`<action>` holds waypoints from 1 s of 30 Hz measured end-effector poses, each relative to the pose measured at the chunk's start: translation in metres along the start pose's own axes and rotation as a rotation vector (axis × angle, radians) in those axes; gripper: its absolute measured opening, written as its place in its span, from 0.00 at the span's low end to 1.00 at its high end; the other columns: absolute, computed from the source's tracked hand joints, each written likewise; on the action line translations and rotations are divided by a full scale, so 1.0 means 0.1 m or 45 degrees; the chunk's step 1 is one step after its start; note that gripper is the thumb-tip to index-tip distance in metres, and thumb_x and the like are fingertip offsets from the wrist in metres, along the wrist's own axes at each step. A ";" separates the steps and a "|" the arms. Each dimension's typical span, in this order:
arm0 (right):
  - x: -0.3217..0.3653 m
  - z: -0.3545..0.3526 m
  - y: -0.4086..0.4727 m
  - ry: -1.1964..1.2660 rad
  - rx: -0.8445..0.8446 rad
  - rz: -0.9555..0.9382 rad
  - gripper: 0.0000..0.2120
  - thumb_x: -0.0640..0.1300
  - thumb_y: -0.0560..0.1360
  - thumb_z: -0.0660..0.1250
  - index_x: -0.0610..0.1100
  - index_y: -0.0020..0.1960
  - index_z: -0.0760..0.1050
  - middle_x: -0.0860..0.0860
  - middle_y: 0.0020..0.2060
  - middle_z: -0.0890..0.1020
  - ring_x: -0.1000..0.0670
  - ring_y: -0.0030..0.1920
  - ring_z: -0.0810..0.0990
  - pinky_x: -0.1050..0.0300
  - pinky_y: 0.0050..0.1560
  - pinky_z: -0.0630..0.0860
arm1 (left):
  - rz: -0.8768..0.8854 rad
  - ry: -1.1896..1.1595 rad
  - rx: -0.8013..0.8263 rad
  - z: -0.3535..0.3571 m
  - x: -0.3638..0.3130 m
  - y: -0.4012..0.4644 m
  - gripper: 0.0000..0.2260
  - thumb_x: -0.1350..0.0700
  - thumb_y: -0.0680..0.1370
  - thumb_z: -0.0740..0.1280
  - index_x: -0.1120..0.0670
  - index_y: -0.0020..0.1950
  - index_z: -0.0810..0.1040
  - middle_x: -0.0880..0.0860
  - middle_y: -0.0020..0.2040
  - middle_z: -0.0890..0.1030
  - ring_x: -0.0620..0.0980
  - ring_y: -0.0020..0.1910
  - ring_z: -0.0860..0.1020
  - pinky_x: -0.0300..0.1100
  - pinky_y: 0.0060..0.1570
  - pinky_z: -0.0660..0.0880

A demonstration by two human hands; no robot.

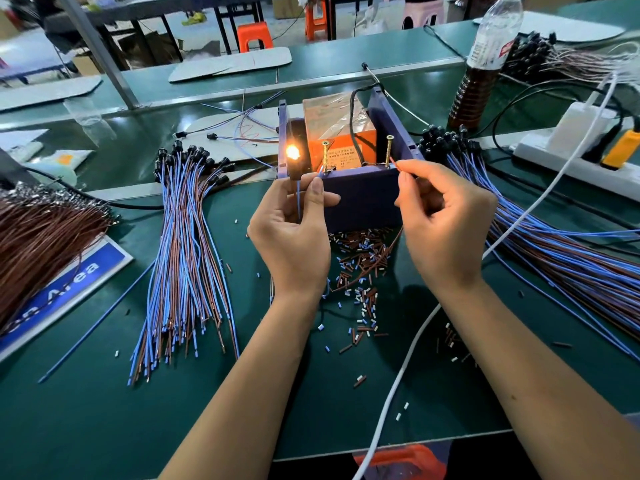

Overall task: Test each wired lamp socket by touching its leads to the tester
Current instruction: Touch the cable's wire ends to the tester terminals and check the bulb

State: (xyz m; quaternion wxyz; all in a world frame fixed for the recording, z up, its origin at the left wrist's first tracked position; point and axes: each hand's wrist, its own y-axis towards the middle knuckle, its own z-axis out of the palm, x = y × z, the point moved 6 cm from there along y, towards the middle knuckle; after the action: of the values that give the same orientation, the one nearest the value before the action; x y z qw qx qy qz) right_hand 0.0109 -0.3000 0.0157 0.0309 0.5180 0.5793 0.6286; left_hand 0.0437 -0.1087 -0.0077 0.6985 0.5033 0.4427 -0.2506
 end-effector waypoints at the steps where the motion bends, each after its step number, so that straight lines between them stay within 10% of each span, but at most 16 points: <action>1: 0.00 0.00 0.00 0.004 0.001 0.003 0.08 0.37 0.82 0.68 0.40 0.55 0.86 0.54 0.38 0.84 0.53 0.35 0.84 0.57 0.37 0.80 | -0.001 0.003 -0.002 0.00 0.00 0.00 0.03 0.60 0.81 0.70 0.54 0.50 0.83 0.50 0.37 0.86 0.49 0.38 0.85 0.38 0.44 0.77; 10: -0.13 -0.07 -0.01 0.140 -0.055 0.191 0.05 0.39 0.81 0.68 0.45 0.53 0.83 0.51 0.34 0.84 0.51 0.34 0.83 0.53 0.37 0.80 | 0.029 -0.011 -0.027 0.04 -0.11 -0.07 0.05 0.60 0.81 0.71 0.53 0.45 0.82 0.48 0.35 0.86 0.48 0.34 0.83 0.37 0.41 0.76; 19: -0.45 -0.75 -0.07 0.117 -0.303 0.437 0.03 0.42 0.80 0.68 0.46 0.50 0.82 0.50 0.33 0.84 0.53 0.33 0.83 0.54 0.38 0.80 | -0.188 0.134 0.551 1.05 -0.43 -0.44 0.07 0.59 0.78 0.71 0.54 0.40 0.83 0.44 0.31 0.84 0.37 0.31 0.80 0.32 0.37 0.74; 24: -0.86 -1.39 -0.06 0.013 -0.422 0.666 0.05 0.49 0.75 0.69 0.51 0.43 0.83 0.49 0.35 0.85 0.44 0.36 0.86 0.37 0.40 0.84 | -0.454 0.289 1.039 1.99 -0.37 -0.83 0.07 0.60 0.73 0.69 0.62 0.38 0.84 0.56 0.34 0.84 0.59 0.37 0.81 0.43 0.36 0.78; 30: -1.22 -2.01 -0.02 -0.203 -0.414 0.878 0.06 0.48 0.74 0.68 0.50 0.41 0.82 0.47 0.36 0.87 0.51 0.29 0.85 0.49 0.35 0.82 | -1.015 0.116 1.303 2.87 -0.18 -1.26 0.07 0.64 0.81 0.62 0.63 0.45 0.76 0.62 0.41 0.84 0.55 0.30 0.75 0.35 0.28 0.72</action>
State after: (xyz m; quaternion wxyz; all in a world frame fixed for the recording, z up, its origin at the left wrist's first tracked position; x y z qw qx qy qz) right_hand -0.0722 -0.5171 -0.0190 -0.0553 0.7179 0.2598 0.6435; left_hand 0.0395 -0.4220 -0.0239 0.2046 0.5798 0.4495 -0.6480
